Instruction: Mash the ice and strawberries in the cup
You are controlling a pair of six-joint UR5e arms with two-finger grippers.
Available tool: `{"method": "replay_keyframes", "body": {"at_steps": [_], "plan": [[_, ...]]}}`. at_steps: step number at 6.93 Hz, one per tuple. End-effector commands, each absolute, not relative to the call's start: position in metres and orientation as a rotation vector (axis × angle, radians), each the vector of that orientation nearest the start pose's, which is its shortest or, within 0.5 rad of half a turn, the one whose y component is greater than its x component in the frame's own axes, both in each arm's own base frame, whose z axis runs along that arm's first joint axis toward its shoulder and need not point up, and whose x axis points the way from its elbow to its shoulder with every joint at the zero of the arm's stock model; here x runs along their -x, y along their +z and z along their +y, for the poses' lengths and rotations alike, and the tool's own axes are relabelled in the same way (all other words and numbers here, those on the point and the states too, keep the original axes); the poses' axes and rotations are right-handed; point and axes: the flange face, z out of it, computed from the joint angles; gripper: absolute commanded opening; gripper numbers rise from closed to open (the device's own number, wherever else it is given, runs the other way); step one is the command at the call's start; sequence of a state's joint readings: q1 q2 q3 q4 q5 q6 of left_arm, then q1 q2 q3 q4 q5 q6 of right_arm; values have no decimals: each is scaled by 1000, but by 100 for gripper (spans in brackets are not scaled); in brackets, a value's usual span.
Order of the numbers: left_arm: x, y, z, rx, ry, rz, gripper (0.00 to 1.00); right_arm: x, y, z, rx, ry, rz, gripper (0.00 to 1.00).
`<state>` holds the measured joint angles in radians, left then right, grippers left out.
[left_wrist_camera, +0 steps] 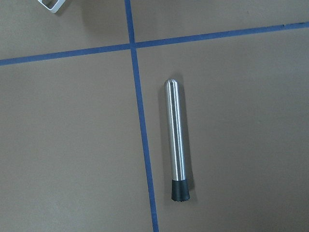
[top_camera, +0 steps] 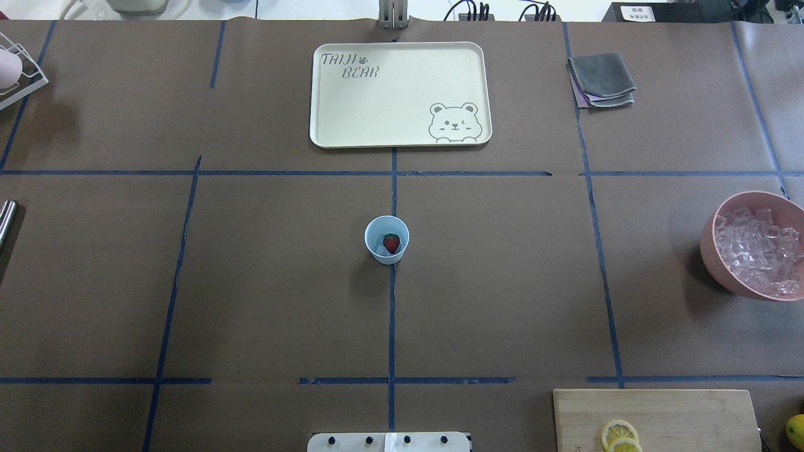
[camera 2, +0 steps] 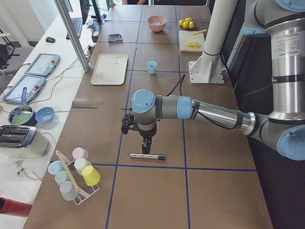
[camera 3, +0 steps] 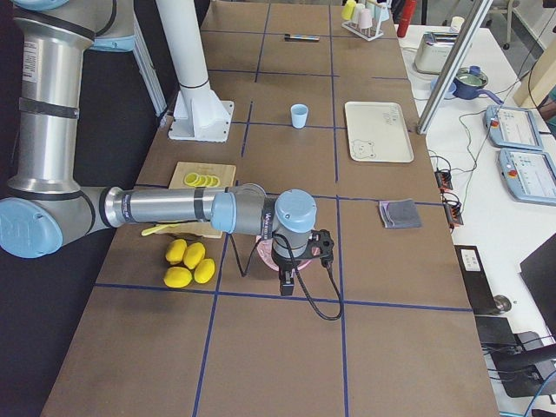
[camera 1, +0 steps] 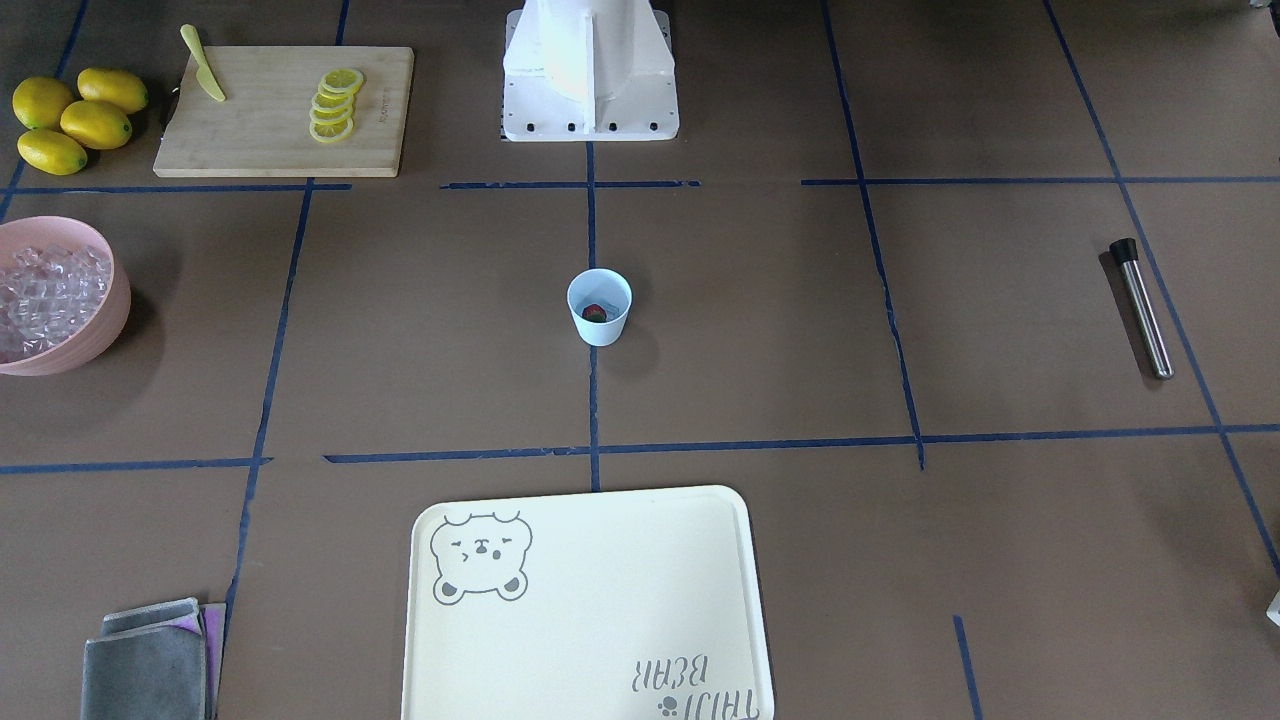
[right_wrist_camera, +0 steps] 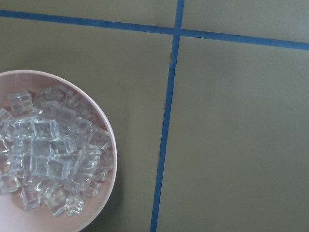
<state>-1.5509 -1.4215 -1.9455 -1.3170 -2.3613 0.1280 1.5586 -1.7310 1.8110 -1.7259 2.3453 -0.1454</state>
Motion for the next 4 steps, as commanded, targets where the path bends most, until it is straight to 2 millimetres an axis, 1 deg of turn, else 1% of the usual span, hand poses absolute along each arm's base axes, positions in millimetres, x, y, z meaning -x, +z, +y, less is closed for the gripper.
{"method": "replay_keyframes", "body": {"at_steps": [1, 2, 3, 4], "plan": [[47, 569, -419, -7, 145, 791, 100, -58, 634, -419, 24, -128, -780, 100], [47, 569, -418, -7, 145, 791, 100, -54, 636, -420, 30, -139, -779, 100], [47, 570, -418, -3, 143, 791, 100, -50, 645, -422, 51, -137, -779, 100], [47, 572, -416, 1, 143, 792, 100, -50, 641, -429, 46, -132, -779, 100]]}}
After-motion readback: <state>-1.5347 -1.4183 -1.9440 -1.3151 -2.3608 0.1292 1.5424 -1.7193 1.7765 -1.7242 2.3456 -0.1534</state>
